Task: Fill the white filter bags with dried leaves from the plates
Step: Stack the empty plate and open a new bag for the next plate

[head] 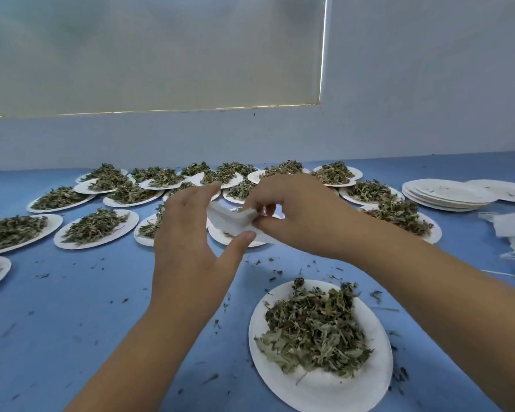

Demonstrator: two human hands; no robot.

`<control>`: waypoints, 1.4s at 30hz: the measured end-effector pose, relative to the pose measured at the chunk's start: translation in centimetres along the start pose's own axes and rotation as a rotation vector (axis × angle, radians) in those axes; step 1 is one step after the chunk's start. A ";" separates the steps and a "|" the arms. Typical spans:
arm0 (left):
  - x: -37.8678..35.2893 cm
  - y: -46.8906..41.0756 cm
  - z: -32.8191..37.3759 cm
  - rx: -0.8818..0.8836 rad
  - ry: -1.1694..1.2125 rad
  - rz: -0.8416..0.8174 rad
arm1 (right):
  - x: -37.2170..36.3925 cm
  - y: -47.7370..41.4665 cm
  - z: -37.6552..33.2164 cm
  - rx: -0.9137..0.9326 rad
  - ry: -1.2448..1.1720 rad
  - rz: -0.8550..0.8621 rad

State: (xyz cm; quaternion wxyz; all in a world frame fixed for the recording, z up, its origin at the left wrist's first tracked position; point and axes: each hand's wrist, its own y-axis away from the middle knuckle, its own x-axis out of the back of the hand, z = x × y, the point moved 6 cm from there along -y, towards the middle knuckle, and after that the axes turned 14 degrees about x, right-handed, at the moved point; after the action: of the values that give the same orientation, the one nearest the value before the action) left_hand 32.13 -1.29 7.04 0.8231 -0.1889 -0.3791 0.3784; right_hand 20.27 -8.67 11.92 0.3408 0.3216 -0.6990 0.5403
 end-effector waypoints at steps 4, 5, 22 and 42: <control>-0.1 -0.3 -0.2 -0.070 -0.187 0.012 | -1.3 0.0 0.5 -0.010 -0.018 0.013; -0.1 -0.3 -0.3 -0.076 -0.192 0.001 | -1.6 0.0 0.7 -0.019 -0.029 0.014; -1.0 -0.5 -1.7 0.203 0.105 -0.198 | -1.5 1.9 1.9 -0.234 -0.181 0.106; -1.7 -0.1 -2.0 0.336 0.284 -0.250 | -2.5 1.8 1.8 -0.355 -0.340 -0.050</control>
State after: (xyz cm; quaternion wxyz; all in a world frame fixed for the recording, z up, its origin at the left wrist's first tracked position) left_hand 32.97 -2.73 5.04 0.9283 -0.0522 -0.2120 0.3011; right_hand 20.00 -9.86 8.53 0.2827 0.3602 -0.8221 0.3383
